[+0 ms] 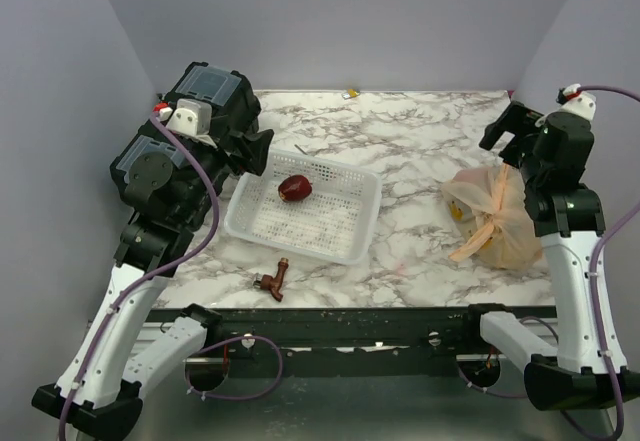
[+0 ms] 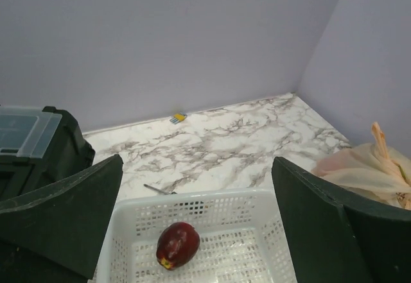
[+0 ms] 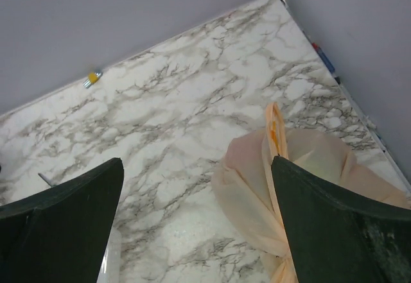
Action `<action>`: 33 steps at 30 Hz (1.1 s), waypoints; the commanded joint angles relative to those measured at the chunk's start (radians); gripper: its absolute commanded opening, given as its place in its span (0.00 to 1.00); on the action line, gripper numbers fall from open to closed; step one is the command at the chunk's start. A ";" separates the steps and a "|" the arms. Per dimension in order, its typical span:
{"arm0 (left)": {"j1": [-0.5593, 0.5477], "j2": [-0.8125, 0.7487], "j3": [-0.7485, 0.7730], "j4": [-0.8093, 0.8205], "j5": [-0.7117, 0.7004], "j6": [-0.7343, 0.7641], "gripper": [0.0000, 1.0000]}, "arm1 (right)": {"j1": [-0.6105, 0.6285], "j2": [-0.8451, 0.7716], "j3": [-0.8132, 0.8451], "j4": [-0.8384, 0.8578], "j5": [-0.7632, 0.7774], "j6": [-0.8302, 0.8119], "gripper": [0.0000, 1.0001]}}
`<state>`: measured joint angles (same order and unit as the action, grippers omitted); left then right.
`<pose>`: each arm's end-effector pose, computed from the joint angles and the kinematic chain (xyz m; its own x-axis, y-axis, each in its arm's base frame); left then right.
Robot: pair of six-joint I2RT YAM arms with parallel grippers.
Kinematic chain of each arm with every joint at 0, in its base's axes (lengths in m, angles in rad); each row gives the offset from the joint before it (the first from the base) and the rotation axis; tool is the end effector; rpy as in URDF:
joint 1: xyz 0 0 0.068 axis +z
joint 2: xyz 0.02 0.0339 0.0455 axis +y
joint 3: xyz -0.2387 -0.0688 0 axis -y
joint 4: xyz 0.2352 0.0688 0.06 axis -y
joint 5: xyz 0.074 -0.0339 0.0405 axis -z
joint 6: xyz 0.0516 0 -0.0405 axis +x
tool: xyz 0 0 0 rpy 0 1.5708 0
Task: Take the fake fruits out of the plastic bag
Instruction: Move the plastic bag to the center of the board.
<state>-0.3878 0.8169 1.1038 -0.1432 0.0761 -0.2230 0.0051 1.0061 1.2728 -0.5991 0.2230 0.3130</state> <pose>0.1738 -0.0752 0.4296 0.0305 -0.2507 -0.9676 0.4650 0.8605 -0.2083 0.2209 -0.0103 0.3944 -0.2476 0.2990 -0.9216 0.2946 0.9294 0.2224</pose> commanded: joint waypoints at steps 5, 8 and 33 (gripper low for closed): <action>-0.047 -0.007 -0.089 0.106 0.027 0.005 0.99 | -0.005 -0.020 -0.052 -0.021 0.161 0.079 1.00; -0.059 0.000 -0.092 0.111 0.033 -0.004 0.99 | -0.005 -0.033 -0.102 -0.034 0.173 0.108 1.00; -0.155 0.048 -0.133 0.138 0.016 -0.006 0.99 | -0.024 0.054 -0.334 -0.112 0.429 0.390 1.00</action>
<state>-0.5316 0.8616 0.9806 -0.0307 0.0868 -0.2321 -0.0074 1.0882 0.9653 -0.7090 0.5682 0.6556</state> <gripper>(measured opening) 0.987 0.998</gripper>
